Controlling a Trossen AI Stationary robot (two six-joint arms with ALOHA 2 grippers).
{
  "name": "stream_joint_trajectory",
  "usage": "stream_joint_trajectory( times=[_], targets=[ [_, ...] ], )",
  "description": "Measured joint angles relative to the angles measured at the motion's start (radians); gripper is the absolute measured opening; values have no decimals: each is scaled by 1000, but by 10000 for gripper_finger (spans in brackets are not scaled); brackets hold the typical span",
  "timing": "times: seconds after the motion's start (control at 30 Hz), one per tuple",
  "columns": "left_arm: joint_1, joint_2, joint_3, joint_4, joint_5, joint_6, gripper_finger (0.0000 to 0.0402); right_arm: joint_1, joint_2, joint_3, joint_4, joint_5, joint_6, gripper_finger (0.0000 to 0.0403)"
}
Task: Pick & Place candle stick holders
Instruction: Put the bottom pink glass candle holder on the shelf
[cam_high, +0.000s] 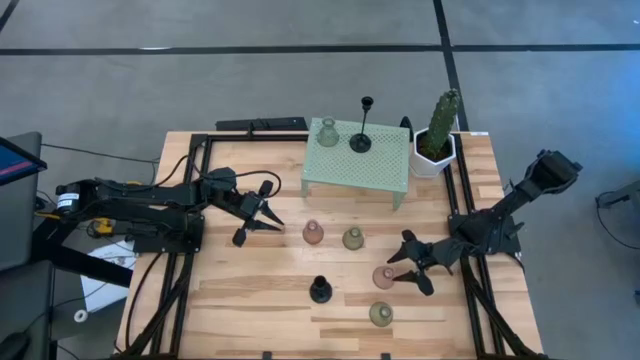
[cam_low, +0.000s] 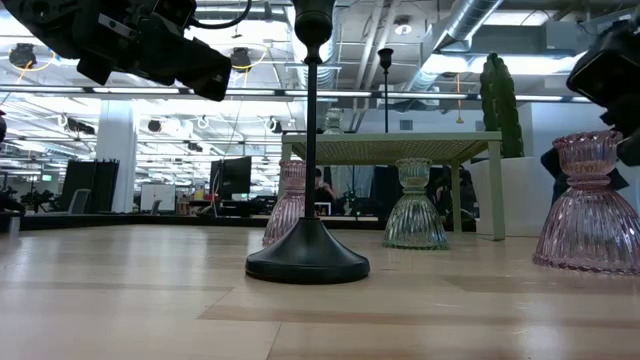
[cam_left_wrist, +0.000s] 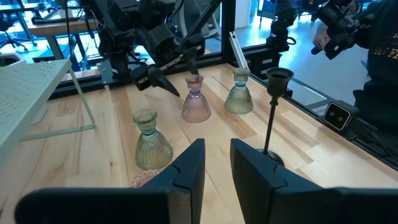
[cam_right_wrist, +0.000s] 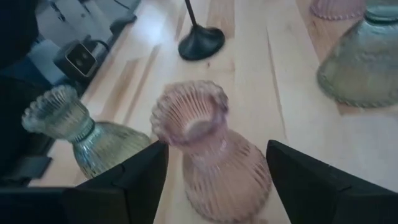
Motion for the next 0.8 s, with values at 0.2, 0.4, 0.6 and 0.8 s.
stream_joint_trajectory(
  times=[0.2,0.4,0.6,0.8],
  targets=[
    [0,0,0,-6,0,0,76,1,96,3,89,-5,55,280],
    [0,0,0,-7,0,0,76,0,190,45,90,-9,106,311],
    [0,0,0,-7,0,0,76,0,264,113,91,-10,78,338],
    [0,0,0,-7,0,0,76,0,298,160,91,-10,46,328]
  ],
)
